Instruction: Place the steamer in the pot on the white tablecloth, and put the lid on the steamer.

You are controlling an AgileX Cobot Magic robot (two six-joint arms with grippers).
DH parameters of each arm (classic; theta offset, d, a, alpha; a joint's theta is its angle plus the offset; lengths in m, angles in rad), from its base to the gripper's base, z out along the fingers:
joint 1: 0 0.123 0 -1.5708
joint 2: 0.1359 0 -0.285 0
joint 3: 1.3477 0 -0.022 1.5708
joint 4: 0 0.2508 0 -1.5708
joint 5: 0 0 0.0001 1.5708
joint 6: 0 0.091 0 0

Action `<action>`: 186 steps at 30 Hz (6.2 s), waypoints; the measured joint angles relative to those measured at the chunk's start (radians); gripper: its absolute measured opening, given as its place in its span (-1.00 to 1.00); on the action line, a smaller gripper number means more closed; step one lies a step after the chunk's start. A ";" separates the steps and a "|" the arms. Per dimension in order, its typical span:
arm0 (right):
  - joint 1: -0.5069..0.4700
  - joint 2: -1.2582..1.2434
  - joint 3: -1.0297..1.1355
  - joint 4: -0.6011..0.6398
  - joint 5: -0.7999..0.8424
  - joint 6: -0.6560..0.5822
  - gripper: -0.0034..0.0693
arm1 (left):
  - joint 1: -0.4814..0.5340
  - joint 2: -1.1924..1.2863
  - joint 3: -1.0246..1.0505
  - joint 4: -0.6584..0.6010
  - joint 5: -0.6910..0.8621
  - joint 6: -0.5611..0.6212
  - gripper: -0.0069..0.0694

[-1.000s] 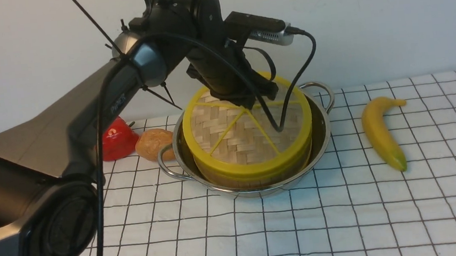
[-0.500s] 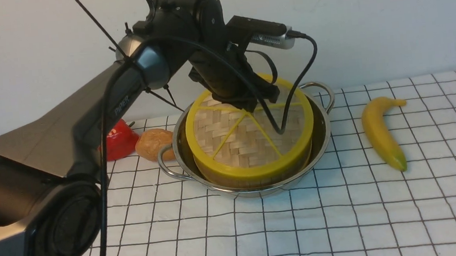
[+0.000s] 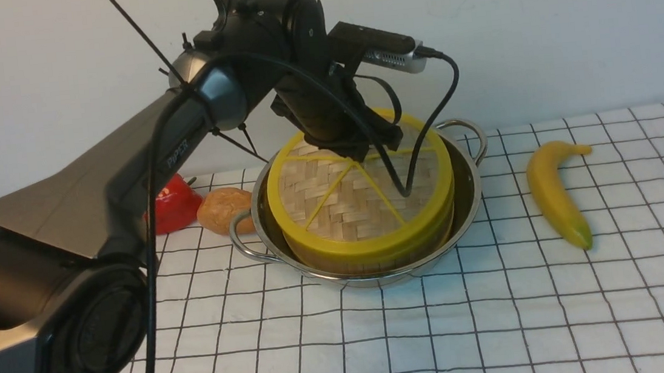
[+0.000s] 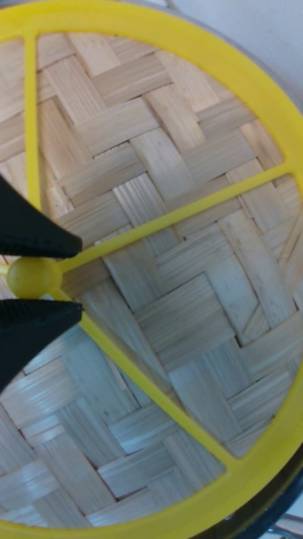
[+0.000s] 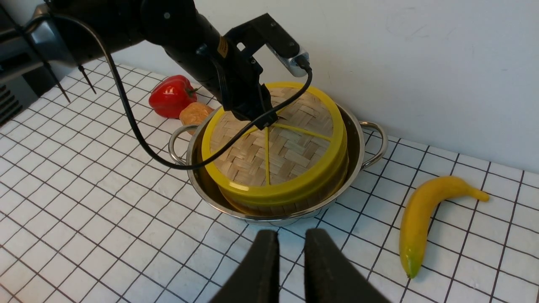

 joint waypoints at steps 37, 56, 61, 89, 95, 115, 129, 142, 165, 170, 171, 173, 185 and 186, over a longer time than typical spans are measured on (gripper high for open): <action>0.000 0.000 0.000 0.000 0.000 0.000 -0.58 | 0.000 0.016 -0.006 -0.039 -0.017 0.001 -0.51; 0.000 0.000 0.000 0.000 0.000 0.000 -0.57 | 0.000 0.016 -0.006 -0.038 -0.019 0.001 -0.51; 0.000 0.000 0.000 0.000 0.000 0.000 -0.57 | 0.000 0.019 -0.006 -0.035 -0.020 0.001 -0.41; 0.000 0.000 0.000 0.000 0.000 -0.003 -0.52 | 0.000 -0.276 -0.244 0.062 0.142 0.046 -0.82; 0.000 0.000 0.000 0.000 0.000 -0.003 -0.50 | 0.000 -0.512 -0.245 -0.008 0.142 0.078 -0.88; 0.000 0.000 0.000 0.000 0.000 -0.003 -0.46 | 0.000 -1.222 0.575 -0.058 0.053 0.134 -0.88; 0.000 0.000 0.000 0.000 -0.002 0.021 -0.40 | 0.000 -1.842 1.383 -0.062 -0.450 -0.116 -0.88; 0.000 0.000 0.000 0.037 -0.004 0.024 -0.35 | 0.000 -1.878 1.385 -0.063 -0.490 -0.113 -0.84; 0.000 -0.001 0.000 0.064 -0.005 0.030 -0.25 | 0.470 -2.277 2.015 0.123 -0.594 -0.140 -0.76; 0.000 -0.002 0.000 0.074 -0.005 0.030 -0.25 | 0.472 -2.279 2.072 0.123 -0.649 -0.140 -0.73; 0.000 -0.002 0.000 0.075 -0.005 0.030 -0.25 | 0.472 -2.279 2.080 0.123 -0.650 -0.140 -0.73; 0.000 -0.002 0.000 0.076 -0.005 0.030 -0.25 | 0.472 -2.279 2.106 0.123 -0.651 -0.140 -0.73; 0.000 -0.002 0.000 0.112 -0.005 0.030 -0.25 | 0.472 -2.280 2.167 0.134 -0.765 -0.140 -0.66; 0.000 -0.002 0.000 0.116 -0.005 0.030 -0.25 | 0.472 -2.280 2.167 0.134 -0.768 -0.140 -0.65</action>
